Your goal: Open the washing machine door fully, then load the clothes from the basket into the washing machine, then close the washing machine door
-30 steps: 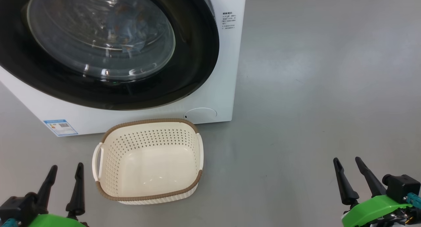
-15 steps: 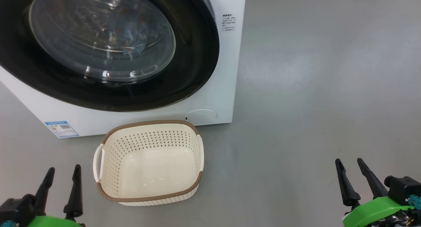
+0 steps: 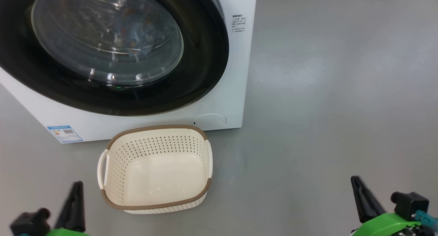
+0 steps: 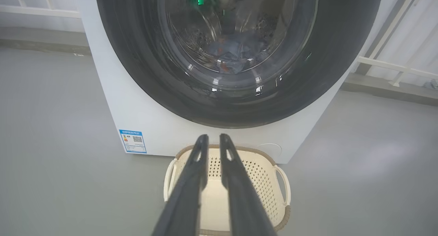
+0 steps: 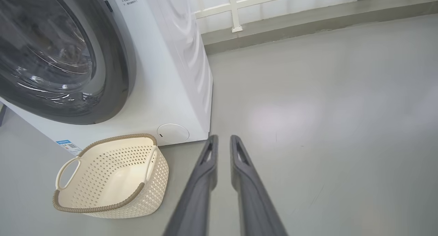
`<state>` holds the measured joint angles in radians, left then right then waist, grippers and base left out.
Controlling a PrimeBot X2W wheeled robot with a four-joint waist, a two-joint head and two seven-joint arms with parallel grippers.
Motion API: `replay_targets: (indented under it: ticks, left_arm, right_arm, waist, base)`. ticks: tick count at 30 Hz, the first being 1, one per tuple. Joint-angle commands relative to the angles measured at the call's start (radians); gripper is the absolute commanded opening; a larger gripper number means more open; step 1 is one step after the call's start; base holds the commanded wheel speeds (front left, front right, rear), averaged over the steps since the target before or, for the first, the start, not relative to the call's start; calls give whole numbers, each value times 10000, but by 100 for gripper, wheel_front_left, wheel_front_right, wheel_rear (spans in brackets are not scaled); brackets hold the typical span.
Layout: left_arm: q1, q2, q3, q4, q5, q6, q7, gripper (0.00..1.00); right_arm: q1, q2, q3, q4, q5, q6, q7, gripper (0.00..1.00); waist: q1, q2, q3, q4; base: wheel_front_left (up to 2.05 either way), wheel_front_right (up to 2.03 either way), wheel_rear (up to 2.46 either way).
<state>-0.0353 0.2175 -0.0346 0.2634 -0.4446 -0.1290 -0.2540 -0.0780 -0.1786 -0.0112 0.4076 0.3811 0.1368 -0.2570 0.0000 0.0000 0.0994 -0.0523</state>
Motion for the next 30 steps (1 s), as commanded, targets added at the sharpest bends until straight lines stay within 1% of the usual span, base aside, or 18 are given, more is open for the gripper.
replay_targets:
  ticks: [1, 4, 8, 12, 30]
  left_arm:
    - [12, -128, -39, 104, -25, 0, 9, 0]
    - [8, -165, -4, 71, -308, 0, 94, 0]
    - [-1, -213, 40, 57, -684, -1, 211, 0]
    - [-34, -260, 86, 66, -1058, -1, 326, 0]
    - [-163, -477, 302, 51, -2734, -4, 851, 0]
  right_arm:
    - [4, 74, 3, 118, 27, 0, 11, 0]
    - [-2, 103, -22, 64, 321, -2, 102, 0]
    - [6, 141, -56, -1, 715, -4, 220, 0]
    - [-8, 180, -87, -45, 1108, -6, 337, 0]
    - [-65, 354, -237, -287, 2871, -14, 869, 0]
  waist:
    - [0, 0, -1, 1]
    - [3, 0, -20, 11]
    - [23, 0, -80, 30]
    - [2, 0, -93, 47]
    - [0, 0, -226, 123]
  base:
    - [0, 0, 0]
    - [0, 0, 0]
    - [0, 0, 0]
    - [0, 0, 0]
    - [0, 0, 0]
